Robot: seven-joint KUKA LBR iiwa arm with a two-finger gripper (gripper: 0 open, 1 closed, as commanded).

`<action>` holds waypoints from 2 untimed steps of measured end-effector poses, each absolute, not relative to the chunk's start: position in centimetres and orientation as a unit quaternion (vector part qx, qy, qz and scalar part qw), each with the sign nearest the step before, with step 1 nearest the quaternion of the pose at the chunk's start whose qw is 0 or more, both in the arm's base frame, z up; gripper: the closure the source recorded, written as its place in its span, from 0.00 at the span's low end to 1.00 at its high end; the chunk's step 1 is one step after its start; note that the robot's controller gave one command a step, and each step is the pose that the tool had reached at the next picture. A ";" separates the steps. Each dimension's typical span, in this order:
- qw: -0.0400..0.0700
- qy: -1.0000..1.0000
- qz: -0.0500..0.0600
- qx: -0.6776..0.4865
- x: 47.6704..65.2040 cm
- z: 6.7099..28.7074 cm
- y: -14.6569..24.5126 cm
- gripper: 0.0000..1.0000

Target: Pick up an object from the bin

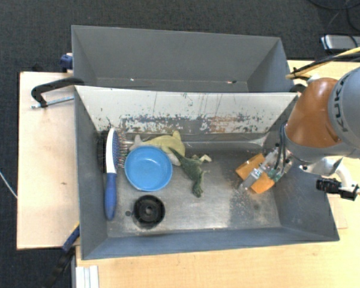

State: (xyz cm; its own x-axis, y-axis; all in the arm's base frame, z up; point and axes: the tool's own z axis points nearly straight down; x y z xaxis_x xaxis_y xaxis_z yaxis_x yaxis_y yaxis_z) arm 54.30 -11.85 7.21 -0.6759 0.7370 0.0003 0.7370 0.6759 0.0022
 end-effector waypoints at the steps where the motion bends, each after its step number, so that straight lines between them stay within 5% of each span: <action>1: 0.002 0.883 0.001 0.470 53.3 7.3 -11.3 0.00; 2: 0.000 0.883 0.001 0.469 53.3 7.4 -11.2 1.00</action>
Offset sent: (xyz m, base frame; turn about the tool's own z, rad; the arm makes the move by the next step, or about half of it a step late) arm -0.0116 0.0064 -0.0021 0.1501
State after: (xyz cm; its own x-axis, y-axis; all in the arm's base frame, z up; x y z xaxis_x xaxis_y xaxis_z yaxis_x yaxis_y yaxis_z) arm 53.35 -11.17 7.36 -0.5603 0.8283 0.0004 0.8283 0.5603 0.0028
